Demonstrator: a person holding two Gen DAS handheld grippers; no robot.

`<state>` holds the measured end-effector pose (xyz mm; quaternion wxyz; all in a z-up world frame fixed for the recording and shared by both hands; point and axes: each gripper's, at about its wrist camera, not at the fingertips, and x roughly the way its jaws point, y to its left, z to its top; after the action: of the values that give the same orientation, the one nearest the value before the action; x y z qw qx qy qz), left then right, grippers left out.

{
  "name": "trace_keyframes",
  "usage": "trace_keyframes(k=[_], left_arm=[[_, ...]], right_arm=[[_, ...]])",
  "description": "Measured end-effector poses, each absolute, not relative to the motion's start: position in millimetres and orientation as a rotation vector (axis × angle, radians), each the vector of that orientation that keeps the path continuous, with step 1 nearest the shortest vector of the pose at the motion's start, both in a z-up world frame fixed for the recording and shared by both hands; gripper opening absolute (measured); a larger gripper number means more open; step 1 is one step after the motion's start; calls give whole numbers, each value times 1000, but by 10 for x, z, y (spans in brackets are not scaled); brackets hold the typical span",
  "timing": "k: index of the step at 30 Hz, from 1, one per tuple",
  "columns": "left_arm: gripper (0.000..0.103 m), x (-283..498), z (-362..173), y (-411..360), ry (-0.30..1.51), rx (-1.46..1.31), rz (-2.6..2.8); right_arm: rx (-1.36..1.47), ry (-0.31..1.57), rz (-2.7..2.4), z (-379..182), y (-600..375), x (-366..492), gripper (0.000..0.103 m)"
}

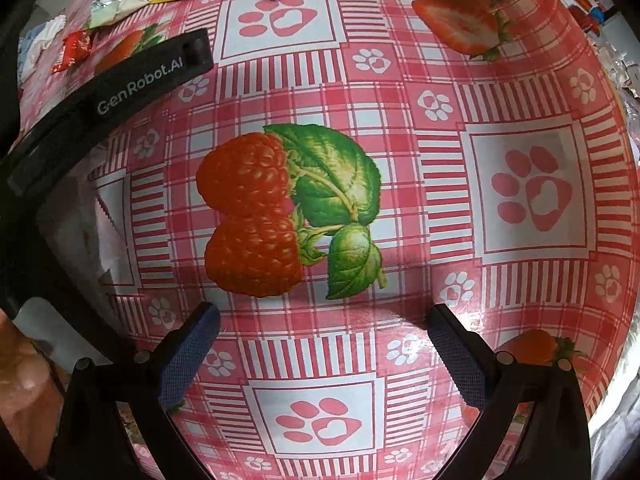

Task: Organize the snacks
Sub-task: 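Move both tools toward the snack packets on the tablecloth, then grasp the blue snack bar with the left tool while the right tool grasps the Hello Kitty candy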

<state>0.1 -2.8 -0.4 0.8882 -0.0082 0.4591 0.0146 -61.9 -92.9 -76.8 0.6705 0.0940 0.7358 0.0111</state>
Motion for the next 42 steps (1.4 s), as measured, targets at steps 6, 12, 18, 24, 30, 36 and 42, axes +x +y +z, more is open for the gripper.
trace_keyframes(k=[6,12,18,24,30,36,42], left_arm=[[103,-35,6,-69,985,-58,124],[103,167,55,9,1323,26,-95],[103,-7,313,414,1363,-37,-138],[103,-406,583,940,1399,-2,-144],[103,-747,574,1529,1478,5,-72],[103,-1023,397,1982,1569,-41,-29],[103,-1133,172,2109,1590,-14,-2]], right_arm=[[211,1659,25,-797,-913,-481,103],[211,1662,27,-768,-907,-550,103],[206,1639,25,-711,-920,-633,103],[199,1667,21,-689,-945,-666,103],[294,1722,21,-556,-831,-759,103],[258,1721,154,-276,-298,-1117,103],[105,1767,266,-196,254,-1545,103]])
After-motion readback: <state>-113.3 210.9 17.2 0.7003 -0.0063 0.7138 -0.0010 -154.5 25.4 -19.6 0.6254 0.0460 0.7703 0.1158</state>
